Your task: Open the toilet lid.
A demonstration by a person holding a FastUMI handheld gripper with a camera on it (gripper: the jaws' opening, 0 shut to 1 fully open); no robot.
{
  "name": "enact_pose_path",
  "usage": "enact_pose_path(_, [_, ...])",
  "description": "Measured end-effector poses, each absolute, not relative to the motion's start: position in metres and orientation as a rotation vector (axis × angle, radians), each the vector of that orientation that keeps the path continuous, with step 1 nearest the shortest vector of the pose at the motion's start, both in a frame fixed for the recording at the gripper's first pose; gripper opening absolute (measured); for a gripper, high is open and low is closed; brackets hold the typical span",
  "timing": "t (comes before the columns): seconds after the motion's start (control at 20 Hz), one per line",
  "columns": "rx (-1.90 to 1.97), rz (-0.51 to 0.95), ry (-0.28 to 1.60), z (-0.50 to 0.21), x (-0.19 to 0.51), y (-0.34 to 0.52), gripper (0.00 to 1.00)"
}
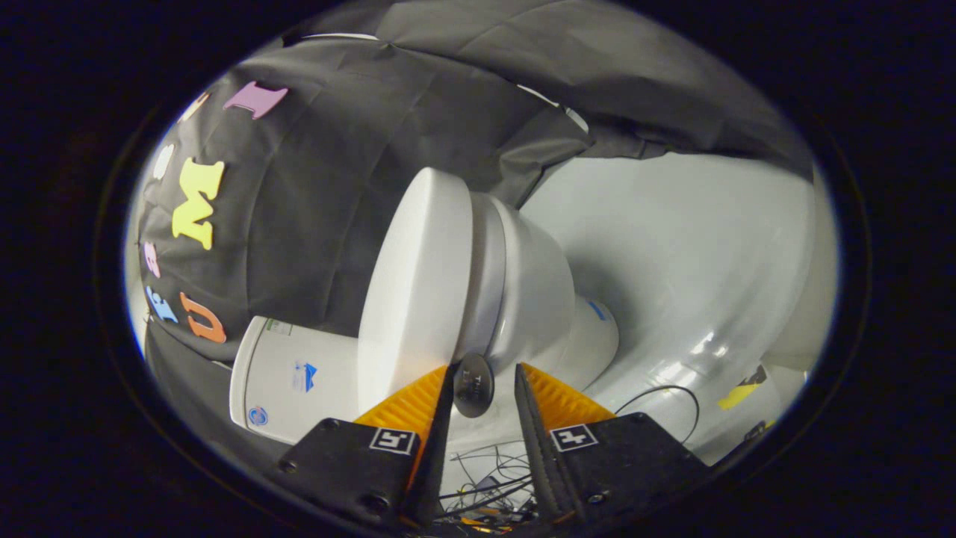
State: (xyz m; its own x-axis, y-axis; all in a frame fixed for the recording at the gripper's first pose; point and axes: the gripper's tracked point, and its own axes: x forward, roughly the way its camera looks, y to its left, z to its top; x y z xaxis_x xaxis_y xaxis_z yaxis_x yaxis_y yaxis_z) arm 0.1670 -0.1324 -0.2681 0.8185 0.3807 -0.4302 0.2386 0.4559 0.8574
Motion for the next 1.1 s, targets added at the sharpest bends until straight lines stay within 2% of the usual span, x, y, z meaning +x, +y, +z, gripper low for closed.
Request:
enact_pose_path(0.1, [1.175,0.119,0.638,-0.263,0.169,-0.129,0.42])
enact_pose_path(0.2, [1.189,0.117,0.638,-0.267,0.172,-0.126,0.26])
enact_pose_path(0.35, [1.181,0.127,0.629,-0.263,0.17,-0.127,0.17])
enact_pose_path(0.5, [1.189,0.107,0.633,-0.261,0.169,-0.13,0.12])
enact_pose_path(0.8, [1.253,0.081,0.639,-0.253,0.173,-0.127,0.12])
enact_pose_path(0.95, [1.199,0.067,0.627,-0.251,0.172,-0.125,0.07])
enact_pose_path(1.1, [1.182,0.06,0.628,-0.242,0.172,-0.125,0.07])
